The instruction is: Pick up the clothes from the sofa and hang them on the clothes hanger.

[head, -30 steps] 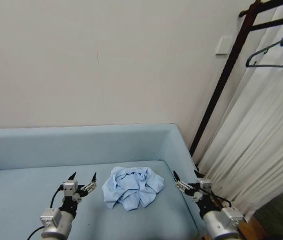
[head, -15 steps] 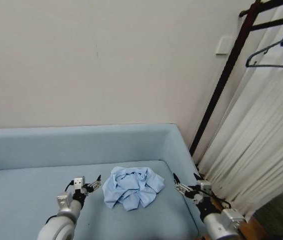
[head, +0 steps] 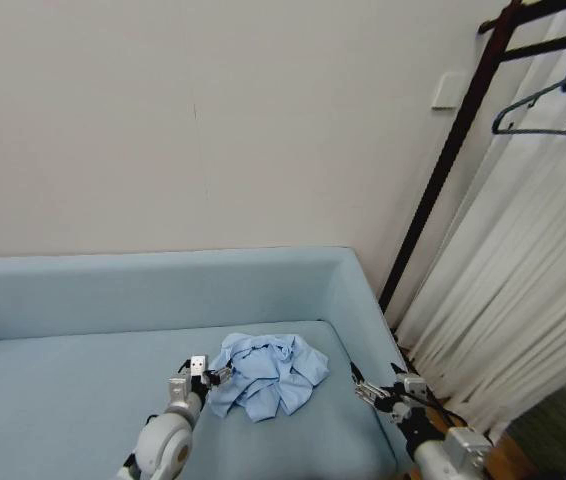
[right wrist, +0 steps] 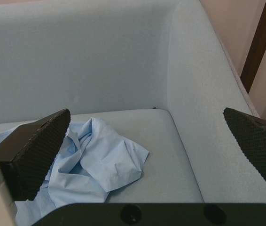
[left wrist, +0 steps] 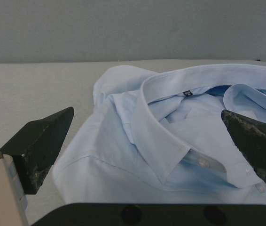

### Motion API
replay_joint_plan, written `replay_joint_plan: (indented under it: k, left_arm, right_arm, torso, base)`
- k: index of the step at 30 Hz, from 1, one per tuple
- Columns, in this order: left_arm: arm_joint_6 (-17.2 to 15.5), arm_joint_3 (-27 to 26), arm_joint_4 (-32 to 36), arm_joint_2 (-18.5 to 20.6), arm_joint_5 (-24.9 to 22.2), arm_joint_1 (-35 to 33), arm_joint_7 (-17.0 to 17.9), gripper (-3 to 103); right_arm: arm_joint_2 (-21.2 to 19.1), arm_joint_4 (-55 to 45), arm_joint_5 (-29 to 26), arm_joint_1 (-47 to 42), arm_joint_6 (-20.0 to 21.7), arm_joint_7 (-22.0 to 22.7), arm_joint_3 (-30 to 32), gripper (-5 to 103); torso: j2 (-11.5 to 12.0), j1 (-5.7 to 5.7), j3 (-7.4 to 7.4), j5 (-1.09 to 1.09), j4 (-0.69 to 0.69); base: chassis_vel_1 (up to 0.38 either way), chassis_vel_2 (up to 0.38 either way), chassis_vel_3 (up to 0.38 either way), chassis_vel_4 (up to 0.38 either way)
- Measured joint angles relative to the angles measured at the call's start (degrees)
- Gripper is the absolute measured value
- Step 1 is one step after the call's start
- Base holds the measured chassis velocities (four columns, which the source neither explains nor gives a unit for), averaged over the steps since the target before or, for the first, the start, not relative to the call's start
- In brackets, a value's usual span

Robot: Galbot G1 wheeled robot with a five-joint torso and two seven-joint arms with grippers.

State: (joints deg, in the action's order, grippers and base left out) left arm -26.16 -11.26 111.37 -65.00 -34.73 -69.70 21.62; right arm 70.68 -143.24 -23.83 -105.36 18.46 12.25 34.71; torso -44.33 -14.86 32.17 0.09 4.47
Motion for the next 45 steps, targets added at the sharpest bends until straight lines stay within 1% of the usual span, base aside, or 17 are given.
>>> replay_joint_plan:
  k: [8, 10, 11, 12, 14, 17, 20, 23, 26, 27, 30, 32, 33, 34, 35, 40, 45]
  left_arm:
    - [-0.4, 4.4, -6.6, -1.9, -0.7, 4.9, 0.9, 101]
    - [-0.9, 4.7, -6.9, -1.9, -0.8, 5.1, 1.0, 98]
    - [-1.7, 5.0, -7.1, -1.9, -1.0, 5.3, 1.1, 93]
    - [-2.2, 5.2, -7.2, -2.0, -1.3, 5.3, 1.3, 93]
    - [-2.8, 5.6, -7.3, -2.4, -1.5, 5.5, 1.8, 82]
    - [-2.9, 5.7, -7.4, -2.6, -1.5, 5.4, 2.0, 76]
    - [-2.9, 5.7, -7.4, -2.6, -1.5, 5.2, 2.1, 59]
    - [-2.9, 5.7, -7.6, -2.6, -1.5, 5.1, 2.1, 54]
    - [-2.8, 5.5, -7.9, -2.6, -1.4, 5.1, 2.1, 38]
    - [-2.8, 5.5, -7.9, -2.6, -1.4, 5.1, 2.1, 38]
    - [-2.7, 5.4, -7.8, -2.6, -1.3, 5.1, 2.1, 22]
    - [-2.7, 5.3, -7.8, -2.6, -1.2, 5.0, 2.1, 22]
    - [-2.7, 5.3, -7.7, -2.6, -1.2, 5.0, 2.1, 16]
    - [-2.6, 5.3, -7.6, -2.6, -1.2, 4.9, 2.1, 16]
    - [-2.6, 5.1, -7.5, -2.5, -1.1, 4.8, 2.1, 6]
    - [-1.7, 4.5, -7.2, -2.1, -0.2, 4.0, 2.0, 3]
    - [1.4, 2.8, -6.5, -0.4, 2.9, 2.0, -0.1, 3]
  right_arm:
    - [0.3, 0.0, 0.9, -0.2, -0.2, -0.5, -0.1, 100]
    - [0.3, 0.0, 1.0, -0.2, -0.3, -0.5, -0.1, 100]
    - [0.4, 0.0, 1.1, -0.1, -0.4, -0.4, -0.1, 100]
    - [0.4, 0.0, 1.3, 0.0, -0.5, -0.4, -0.1, 100]
    - [0.6, 0.0, 1.7, 0.2, -0.9, -0.4, -0.2, 100]
    - [0.8, 0.0, 1.8, 0.4, -1.0, -0.4, -0.3, 100]
    - [0.8, 0.0, 2.0, 0.6, -1.3, -0.4, -0.5, 100]
    - [0.6, 0.0, 2.1, 0.7, -1.3, -0.4, -0.6, 100]
    - [0.3, 0.0, 2.1, 1.0, -1.3, -0.4, -0.9, 100]
    - [0.3, 0.0, 2.1, 1.0, -1.3, -0.4, -0.9, 100]
    - [0.1, 0.2, 2.1, 1.2, -1.4, -0.4, -1.1, 100]
    - [0.0, 0.4, 2.1, 1.3, -1.4, -0.4, -1.1, 100]
    - [-0.1, 0.4, 2.1, 1.4, -1.4, -0.4, -1.1, 100]
    - [-0.1, 0.5, 2.1, 1.4, -1.4, -0.4, -1.1, 100]
    - [-0.3, 0.7, 2.0, 1.7, -1.4, -0.4, -1.2, 100]
    - [-1.7, 1.5, 0.5, 2.9, -1.2, -0.1, -1.4, 100]
    - [-5.3, 2.9, -5.1, 6.8, 0.7, 2.5, -3.0, 100]
  torso:
    - [0.0, 0.00, 0.00, 0.00, 0.00]
    - [0.0, 0.00, 0.00, -0.01, 0.00]
    - [0.0, 0.00, 0.00, 0.00, -0.01]
    - [0.0, 0.00, 0.00, 0.00, -0.01]
    - [0.0, 0.00, 0.00, -0.01, 0.00]
    - [0.0, 0.00, -0.01, 0.00, 0.00]
    - [0.0, 0.00, -0.01, -0.01, -0.01]
    - [0.0, 0.01, -0.01, 0.00, -0.01]
    - [0.0, 0.01, 0.00, 0.00, -0.01]
    - [0.0, 0.01, 0.00, 0.00, -0.01]
    - [0.0, 0.01, -0.01, -0.01, 0.00]
    - [0.0, 0.01, -0.01, -0.01, 0.00]
    - [0.0, 0.01, 0.00, -0.01, -0.01]
    - [0.0, 0.01, 0.00, -0.01, 0.00]
    - [0.0, 0.01, 0.00, -0.01, 0.00]
    - [0.0, 0.01, -0.01, -0.01, 0.00]
    - [0.0, 0.01, -0.01, -0.01, 0.01]
  base:
    - [0.000, 0.000, 0.000, 0.000]
    - [0.000, 0.000, 0.000, 0.000]
    - [0.000, 0.000, 0.000, 0.000]
    - [0.000, 0.000, 0.000, 0.000]
    - [0.000, 0.000, 0.000, 0.000]
    - [0.000, 0.000, 0.000, 0.000]
    - [0.000, 0.000, 0.000, 0.000]
    - [0.000, 0.000, 0.000, 0.000]
    - [0.000, 0.000, 0.000, 0.000]
    - [0.000, 0.000, 0.000, 0.000]
    - [0.000, 0.000, 0.000, 0.000]
    - [0.000, 0.000, 0.000, 0.000]
    - [0.000, 0.000, 0.000, 0.000]
    - [0.000, 0.000, 0.000, 0.000]
    - [0.000, 0.000, 0.000, 0.000]
    - [0.000, 0.000, 0.000, 0.000]
    - [0.000, 0.000, 0.000, 0.000]
